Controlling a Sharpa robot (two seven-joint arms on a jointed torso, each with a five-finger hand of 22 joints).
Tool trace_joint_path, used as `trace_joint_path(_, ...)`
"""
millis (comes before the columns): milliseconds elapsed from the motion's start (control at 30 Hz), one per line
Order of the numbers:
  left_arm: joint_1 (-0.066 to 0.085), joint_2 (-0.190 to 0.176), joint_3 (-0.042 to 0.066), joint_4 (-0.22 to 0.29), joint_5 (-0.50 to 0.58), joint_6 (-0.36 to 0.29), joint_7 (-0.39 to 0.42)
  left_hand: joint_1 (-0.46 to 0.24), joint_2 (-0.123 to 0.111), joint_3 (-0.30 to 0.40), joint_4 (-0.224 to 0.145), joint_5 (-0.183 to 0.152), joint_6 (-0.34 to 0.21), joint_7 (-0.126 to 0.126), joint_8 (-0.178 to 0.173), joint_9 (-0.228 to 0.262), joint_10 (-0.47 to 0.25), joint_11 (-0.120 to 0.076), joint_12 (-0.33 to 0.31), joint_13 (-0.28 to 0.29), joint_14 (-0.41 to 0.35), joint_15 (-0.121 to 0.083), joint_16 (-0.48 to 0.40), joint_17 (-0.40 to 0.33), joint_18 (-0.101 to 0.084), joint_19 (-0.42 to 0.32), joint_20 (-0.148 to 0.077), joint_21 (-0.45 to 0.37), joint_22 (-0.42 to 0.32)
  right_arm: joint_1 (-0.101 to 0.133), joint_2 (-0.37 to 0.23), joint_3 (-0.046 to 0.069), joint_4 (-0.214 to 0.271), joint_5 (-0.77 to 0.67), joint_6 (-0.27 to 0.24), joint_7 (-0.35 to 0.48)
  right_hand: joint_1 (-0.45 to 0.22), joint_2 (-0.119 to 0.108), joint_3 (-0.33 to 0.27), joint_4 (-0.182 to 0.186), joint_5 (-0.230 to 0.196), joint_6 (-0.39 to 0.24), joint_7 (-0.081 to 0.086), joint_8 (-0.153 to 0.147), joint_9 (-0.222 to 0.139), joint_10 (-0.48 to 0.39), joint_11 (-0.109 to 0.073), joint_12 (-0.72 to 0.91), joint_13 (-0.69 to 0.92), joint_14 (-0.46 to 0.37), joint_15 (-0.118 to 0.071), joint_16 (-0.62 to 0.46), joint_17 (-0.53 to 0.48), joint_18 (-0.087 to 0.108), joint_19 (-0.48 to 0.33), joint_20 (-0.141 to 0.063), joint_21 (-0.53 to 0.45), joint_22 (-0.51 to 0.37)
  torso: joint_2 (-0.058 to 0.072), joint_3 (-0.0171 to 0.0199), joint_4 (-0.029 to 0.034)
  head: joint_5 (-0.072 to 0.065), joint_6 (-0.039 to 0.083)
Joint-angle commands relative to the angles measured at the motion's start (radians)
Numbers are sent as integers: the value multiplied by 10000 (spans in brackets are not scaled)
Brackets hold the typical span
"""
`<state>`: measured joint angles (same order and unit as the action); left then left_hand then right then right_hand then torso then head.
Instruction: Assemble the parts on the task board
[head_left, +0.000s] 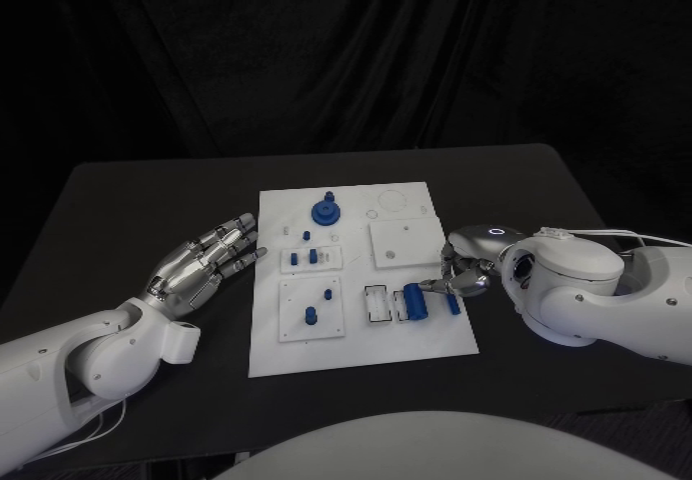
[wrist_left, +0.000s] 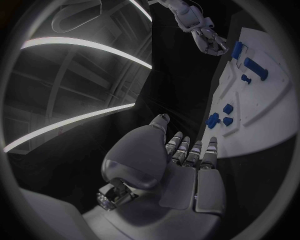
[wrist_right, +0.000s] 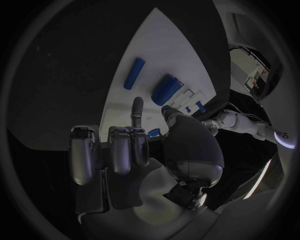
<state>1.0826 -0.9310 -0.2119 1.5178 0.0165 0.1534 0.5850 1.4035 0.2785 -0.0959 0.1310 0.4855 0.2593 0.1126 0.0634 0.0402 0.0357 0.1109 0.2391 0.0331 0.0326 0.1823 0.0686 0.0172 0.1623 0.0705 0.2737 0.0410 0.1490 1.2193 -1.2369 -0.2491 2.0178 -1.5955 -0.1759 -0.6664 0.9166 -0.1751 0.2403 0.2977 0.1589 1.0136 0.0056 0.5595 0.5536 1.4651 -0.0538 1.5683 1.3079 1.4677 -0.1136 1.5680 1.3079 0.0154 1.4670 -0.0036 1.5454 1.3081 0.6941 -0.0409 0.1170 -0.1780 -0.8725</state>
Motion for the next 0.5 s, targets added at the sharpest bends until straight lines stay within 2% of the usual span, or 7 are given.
trace_joint_path(33, -16, -2, 9, 19, 28, 33, 128, 6, 1, 67, 11, 70, 61, 4, 66, 10, 28, -15, 60, 10, 42, -23, 55, 12, 29, 85, -10, 69, 11, -98, 74, 1, -44, -199, 140, -587, -165, -3, -45, 10, -175, 4, 79, -59, 65, 1057, 16, 25, 2629, 1031, -41, 28, 2629, -79, 925, -31, -10, 2529, -14, -16, 5, -21, -1)
trace_joint_path(267, -19, -24, 9, 26, 28, 37, 117, 9, 1, 72, 10, 74, 65, 3, 67, 10, 30, -13, 64, 11, 42, -22, 55, 11, 30, 85, -8, 69, 10, -257, 262, 1, -136, -202, 91, -510, -505, -53, -110, 14, -759, 35, 82, -139, 268, 1057, 23, 25, 2629, 1031, -35, 28, 2629, -74, 914, -20, -19, 2524, -6, -23, 9, 6, -1)
trace_joint_path(367, -20, -27, 9, 25, 28, 39, 110, 9, 1, 72, 10, 74, 65, 3, 67, 10, 30, -13, 64, 11, 42, -22, 55, 11, 30, 85, -8, 69, 10, -292, 331, 1, -179, -202, 125, -496, -852, -121, -196, 22, -1043, 57, 82, -176, 375, 1057, 21, 25, 2629, 1031, -35, 28, 2629, -70, 906, -19, -31, 2518, -4, -23, 19, -4, -1)
trace_joint_path(500, -21, -19, 9, 23, 28, 43, 102, 9, 1, 72, 10, 74, 65, 3, 67, 10, 30, -13, 64, 11, 42, -22, 55, 11, 30, 85, -8, 69, 10, -319, 413, 1, -226, -202, 182, -497, -1365, -198, -304, 23, -1087, 88, 66, -206, 495, 1057, 3, 25, 2629, 1031, -46, 28, 2629, -66, 896, -32, -43, 2512, -5, -21, 30, -26, -1)
